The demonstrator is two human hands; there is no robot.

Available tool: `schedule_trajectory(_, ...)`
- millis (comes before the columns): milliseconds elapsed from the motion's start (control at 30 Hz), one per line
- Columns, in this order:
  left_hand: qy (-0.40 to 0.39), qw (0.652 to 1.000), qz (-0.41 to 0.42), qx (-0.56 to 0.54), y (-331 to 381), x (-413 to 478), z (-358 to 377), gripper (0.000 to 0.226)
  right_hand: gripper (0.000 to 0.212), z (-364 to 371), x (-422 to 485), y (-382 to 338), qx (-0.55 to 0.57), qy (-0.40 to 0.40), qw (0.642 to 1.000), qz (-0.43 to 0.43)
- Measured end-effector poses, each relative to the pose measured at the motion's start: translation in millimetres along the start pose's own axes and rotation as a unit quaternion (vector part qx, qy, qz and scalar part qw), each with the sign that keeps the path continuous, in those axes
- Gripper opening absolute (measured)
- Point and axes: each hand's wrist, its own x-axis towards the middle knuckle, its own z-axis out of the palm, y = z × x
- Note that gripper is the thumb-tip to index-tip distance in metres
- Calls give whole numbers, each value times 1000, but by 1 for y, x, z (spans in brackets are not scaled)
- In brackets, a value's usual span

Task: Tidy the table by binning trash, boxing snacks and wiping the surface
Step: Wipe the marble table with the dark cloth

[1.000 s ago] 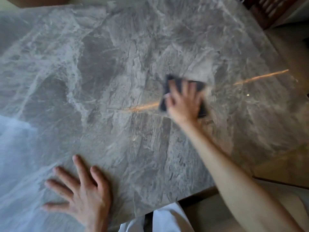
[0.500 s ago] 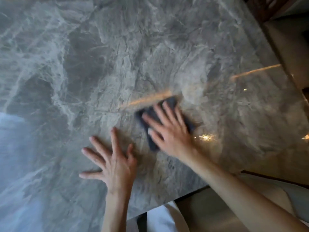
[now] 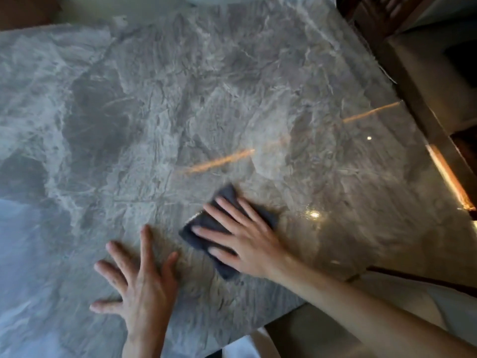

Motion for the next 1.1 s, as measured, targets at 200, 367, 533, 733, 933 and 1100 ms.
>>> schedule_trajectory(200, -7, 1000, -19, -6, 4, 2, 1, 73, 56, -29, 1, 182, 11, 121, 847, 517)
schedule_trajectory(367, -25, 999, -30, -5, 7, 2, -4, 71, 51, -4, 49, 4, 13, 42, 991, 125)
schedule_trajectory(533, -19, 1000, -13, 9, 1, 1, -4, 72, 51, -2, -33, 71, -16, 31, 988, 152)
schedule_trajectory(733, -10, 999, -22, 21, 2, 3, -3, 72, 70, -11, 165, 77, 48, 73, 959, 269)
schedule_trajectory(933, 205, 893, -111, -386, -18, -35, -71, 55, 53, 29, -15, -95, 22, -64, 961, -269)
schedule_trajectory(1100, 111, 966, -56, -228, -37, -48, -74, 54, 58, -2, -77, 52, 40, -51, 971, -229)
